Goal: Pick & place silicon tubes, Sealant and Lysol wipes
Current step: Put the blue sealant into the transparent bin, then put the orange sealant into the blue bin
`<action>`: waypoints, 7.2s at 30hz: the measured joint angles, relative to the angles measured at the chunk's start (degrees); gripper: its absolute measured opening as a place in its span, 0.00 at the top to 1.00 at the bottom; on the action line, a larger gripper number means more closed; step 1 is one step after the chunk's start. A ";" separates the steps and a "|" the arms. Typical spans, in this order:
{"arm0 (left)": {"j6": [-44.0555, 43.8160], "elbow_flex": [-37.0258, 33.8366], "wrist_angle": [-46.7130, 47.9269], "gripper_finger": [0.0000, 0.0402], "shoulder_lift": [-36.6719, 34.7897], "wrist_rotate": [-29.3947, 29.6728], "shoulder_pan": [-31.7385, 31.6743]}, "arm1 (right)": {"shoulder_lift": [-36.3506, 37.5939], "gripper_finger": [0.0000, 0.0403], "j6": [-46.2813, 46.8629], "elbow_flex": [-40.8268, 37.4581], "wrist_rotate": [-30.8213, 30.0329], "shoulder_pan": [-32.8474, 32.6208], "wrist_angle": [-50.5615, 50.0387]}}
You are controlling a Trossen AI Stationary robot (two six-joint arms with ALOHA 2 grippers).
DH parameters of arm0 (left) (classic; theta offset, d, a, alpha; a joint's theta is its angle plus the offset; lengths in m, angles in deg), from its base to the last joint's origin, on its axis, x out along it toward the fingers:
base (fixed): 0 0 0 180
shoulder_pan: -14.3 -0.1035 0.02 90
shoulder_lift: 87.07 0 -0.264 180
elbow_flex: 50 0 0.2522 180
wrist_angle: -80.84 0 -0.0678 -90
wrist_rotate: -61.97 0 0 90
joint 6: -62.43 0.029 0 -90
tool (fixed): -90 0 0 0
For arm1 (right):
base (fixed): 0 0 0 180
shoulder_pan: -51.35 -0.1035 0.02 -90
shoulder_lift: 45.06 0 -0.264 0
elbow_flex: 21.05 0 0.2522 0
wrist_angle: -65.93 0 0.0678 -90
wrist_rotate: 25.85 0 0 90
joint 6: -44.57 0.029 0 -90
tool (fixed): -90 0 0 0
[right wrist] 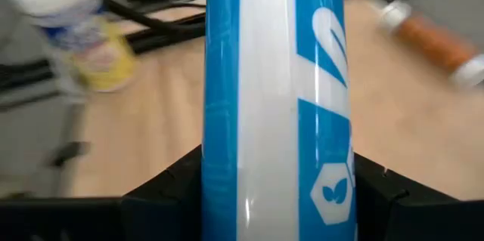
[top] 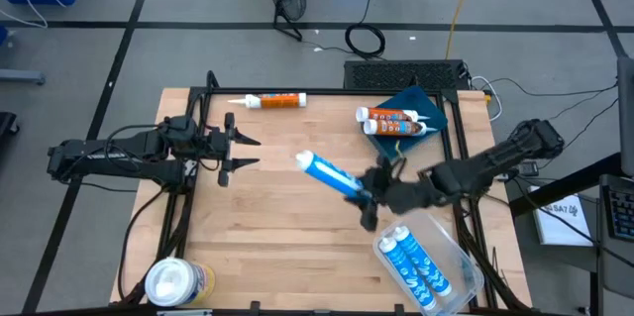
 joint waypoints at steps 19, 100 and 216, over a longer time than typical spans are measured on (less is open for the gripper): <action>0.00 0.00 0.00 0.51 0.00 0.00 -0.01 | 0.04 0.51 66.63 6.57 7.06 -24.18 -34.67; 0.00 0.00 0.00 0.51 0.00 0.00 -0.01 | -7.78 0.05 -26.37 -26.31 11.35 5.15 60.19; 12.84 24.98 33.55 0.47 52.19 -1.90 -25.29 | -10.71 0.05 -32.26 -28.99 38.39 31.11 61.19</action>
